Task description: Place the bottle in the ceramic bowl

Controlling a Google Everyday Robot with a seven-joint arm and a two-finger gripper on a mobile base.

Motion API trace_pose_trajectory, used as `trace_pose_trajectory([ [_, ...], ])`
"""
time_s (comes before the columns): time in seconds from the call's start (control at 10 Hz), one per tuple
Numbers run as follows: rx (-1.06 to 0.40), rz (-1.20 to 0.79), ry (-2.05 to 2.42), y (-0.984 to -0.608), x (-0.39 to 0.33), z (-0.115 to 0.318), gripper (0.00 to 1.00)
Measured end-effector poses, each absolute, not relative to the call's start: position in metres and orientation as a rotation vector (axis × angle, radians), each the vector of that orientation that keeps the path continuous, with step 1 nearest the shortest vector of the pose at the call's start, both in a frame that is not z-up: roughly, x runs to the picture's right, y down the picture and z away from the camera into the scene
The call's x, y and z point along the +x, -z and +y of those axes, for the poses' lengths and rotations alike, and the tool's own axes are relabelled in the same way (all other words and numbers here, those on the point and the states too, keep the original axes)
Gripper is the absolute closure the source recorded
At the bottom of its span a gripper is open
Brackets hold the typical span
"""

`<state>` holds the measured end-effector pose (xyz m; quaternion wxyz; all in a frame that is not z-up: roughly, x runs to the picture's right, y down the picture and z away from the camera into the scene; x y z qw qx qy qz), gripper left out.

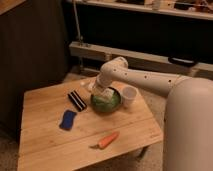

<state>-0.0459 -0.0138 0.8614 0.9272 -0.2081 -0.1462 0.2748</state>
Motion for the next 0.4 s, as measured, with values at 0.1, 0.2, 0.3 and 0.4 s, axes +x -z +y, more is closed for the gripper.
trace_pose_trajectory([
  [0.1,-0.426,-0.302,-0.562,-0.8607,-0.0468,-0.0145,0.20],
  [0.2,-0.428,-0.303,-0.558,-0.8609,-0.0495,-0.0139,0.20],
  [0.3,-0.427,-0.302,-0.559,-0.8609,-0.0483,-0.0141,0.20],
  [0.4,-0.426,-0.301,-0.562,-0.8610,-0.0458,-0.0142,0.20],
])
